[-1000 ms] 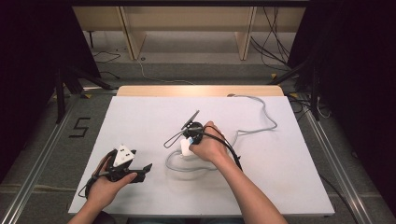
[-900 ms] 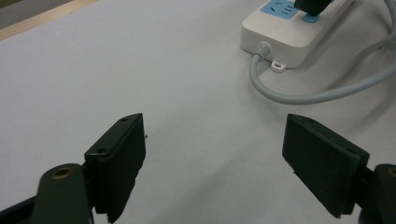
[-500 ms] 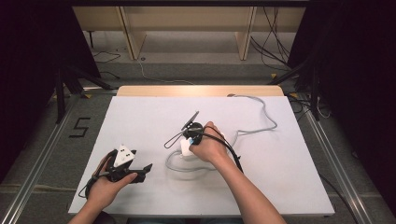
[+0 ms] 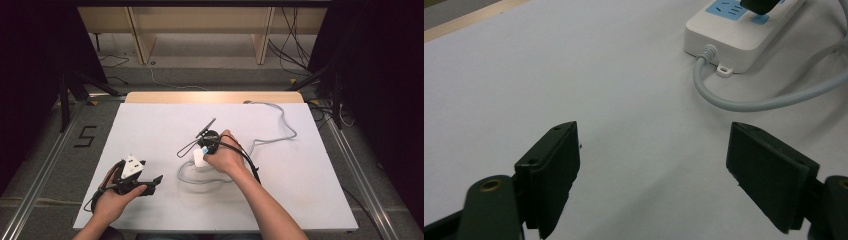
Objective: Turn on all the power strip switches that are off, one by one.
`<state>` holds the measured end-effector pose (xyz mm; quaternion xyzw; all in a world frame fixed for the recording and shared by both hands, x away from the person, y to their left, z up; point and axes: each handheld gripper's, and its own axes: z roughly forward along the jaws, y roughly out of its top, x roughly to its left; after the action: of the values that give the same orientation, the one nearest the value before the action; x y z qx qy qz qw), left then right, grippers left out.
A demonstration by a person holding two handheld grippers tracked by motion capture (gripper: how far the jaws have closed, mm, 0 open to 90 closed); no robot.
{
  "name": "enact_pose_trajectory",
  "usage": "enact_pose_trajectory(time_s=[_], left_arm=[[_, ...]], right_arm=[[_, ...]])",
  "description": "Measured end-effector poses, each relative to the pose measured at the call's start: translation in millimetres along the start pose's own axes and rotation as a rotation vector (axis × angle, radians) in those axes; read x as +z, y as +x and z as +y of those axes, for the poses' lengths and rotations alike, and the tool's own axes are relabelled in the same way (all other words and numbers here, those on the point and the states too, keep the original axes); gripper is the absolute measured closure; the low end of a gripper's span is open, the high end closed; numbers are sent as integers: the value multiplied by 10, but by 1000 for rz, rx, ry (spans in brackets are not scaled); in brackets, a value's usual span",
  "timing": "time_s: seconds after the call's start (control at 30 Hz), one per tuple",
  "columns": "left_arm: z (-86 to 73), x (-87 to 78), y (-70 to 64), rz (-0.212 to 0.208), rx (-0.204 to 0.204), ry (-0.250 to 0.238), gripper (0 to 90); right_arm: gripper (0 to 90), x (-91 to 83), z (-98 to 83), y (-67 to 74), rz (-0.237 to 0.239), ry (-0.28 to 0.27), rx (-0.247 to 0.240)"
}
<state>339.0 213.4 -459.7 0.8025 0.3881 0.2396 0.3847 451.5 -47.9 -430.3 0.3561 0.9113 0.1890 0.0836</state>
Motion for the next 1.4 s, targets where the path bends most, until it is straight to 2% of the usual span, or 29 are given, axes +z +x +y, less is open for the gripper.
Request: enact_pose_trajectory(time_s=[0.1, 0.4, 1.03, 1.4], left_arm=[[1, 0, -2, 1, 0, 0, 214], [0, -1, -5, 0, -1, 2, 214], [-3, 9, -10, -1, -3, 0, 215], [-3, 7, -6, -1, -3, 1, 215]], right_arm=[[900, -58, 19, -10, -4, -4, 0], [900, -109, -4, -110, -17, 34, -5], [900, -224, -60, -277, -31, 46, 37], [900, -250, -81, -333, -41, 55, 40]])
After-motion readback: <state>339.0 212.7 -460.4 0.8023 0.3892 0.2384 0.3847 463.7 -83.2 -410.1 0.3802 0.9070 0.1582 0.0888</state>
